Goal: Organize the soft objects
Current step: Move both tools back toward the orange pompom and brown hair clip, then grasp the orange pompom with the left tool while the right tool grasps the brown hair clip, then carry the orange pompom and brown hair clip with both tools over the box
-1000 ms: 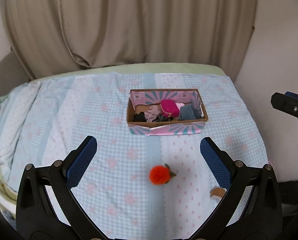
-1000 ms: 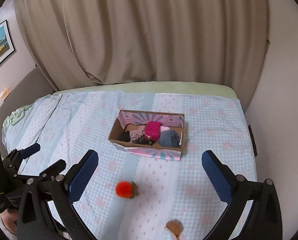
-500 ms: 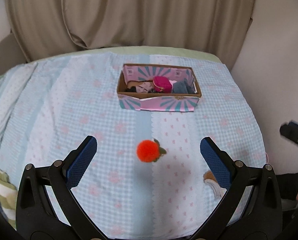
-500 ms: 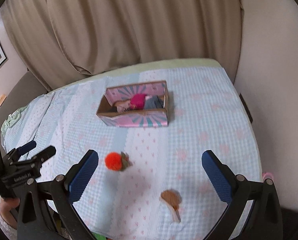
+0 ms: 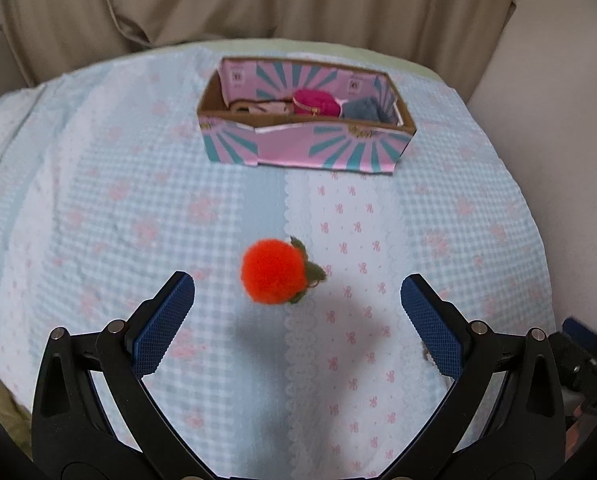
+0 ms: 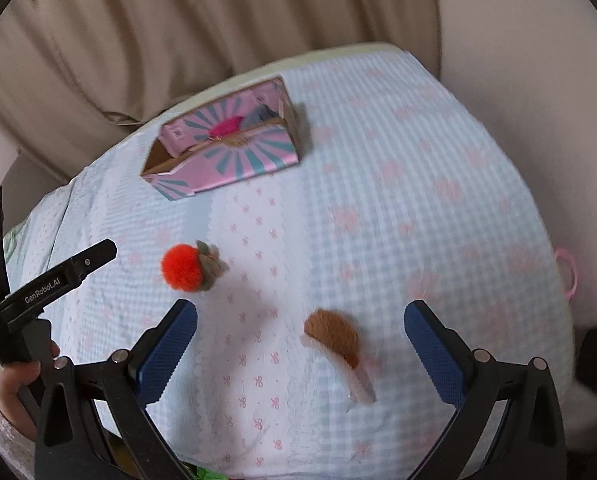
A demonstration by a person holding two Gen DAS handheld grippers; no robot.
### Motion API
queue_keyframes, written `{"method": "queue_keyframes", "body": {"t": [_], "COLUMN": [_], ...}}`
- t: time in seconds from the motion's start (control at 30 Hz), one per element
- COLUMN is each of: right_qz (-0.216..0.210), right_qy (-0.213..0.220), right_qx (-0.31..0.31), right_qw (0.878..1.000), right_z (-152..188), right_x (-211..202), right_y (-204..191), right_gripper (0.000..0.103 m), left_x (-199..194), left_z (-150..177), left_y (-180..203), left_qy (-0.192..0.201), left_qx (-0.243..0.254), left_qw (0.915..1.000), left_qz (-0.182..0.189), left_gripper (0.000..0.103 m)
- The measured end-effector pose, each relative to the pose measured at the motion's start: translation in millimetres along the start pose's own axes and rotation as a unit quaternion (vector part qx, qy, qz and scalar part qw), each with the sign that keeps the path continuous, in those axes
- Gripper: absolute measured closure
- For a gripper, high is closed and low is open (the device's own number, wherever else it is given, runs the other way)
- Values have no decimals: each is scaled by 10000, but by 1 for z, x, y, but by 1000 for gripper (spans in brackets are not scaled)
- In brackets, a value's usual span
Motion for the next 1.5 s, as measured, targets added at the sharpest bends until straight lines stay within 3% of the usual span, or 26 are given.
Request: {"method": "queue_keyframes", "body": {"t": [0.3, 0.8, 0.87, 0.93, 0.97, 1.03, 1.07, 1.13, 1.27, 1.5], "right_qz": [281, 562, 560, 560, 544, 538, 563, 613, 653, 634], "right_qy": [-87, -310, -338, -408, -446, -519, -548, -573, -554, -499], "right_qx": [540, 824, 817, 835, 834, 797, 761, 707, 656, 615], "right_qw": [9981, 9945, 9945, 9941, 9940, 9940, 9940, 9940, 9942, 9948], "right_z": [27, 55, 56, 59, 60, 62, 63, 65, 64, 60], "right_x": [56, 120, 124, 129, 131, 135, 136, 136, 136, 134], "right_y": [31, 57, 59, 61, 62, 61, 60, 58, 56, 53], "right_gripper": [0, 0, 11, 17, 26, 36, 41, 45, 49, 50], "left_x": [73, 164, 173, 177, 181, 185, 186, 190, 197, 185], "left_z": [13, 15, 16, 17, 17, 17, 17, 17, 19, 17], "left_y": [2, 8, 10, 11, 11, 12, 13, 13, 13, 10], "left_qy": [-266, -589, -641, -674, -702, -752, -761, -810, -915, -767], "left_qx": [-84, 69, 112, 122, 131, 155, 162, 184, 173, 174], "left_qw": [9996, 9979, 9975, 9972, 9970, 9966, 9965, 9962, 9954, 9968], "left_qz": [105, 258, 279, 291, 296, 299, 298, 255, 212, 146], "left_gripper": [0, 1, 2, 10, 14, 33, 37, 56, 63, 65]}}
Point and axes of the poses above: each gripper's, at about its wrist camera, not at the fingertips, and x roughly the way its jaws point, y to its right, z to its underside, the point moved 2 cm from there along x, roughly the way its jaws point, and after that the axes turned 12 degrees about -z, right-handed, at the moved point
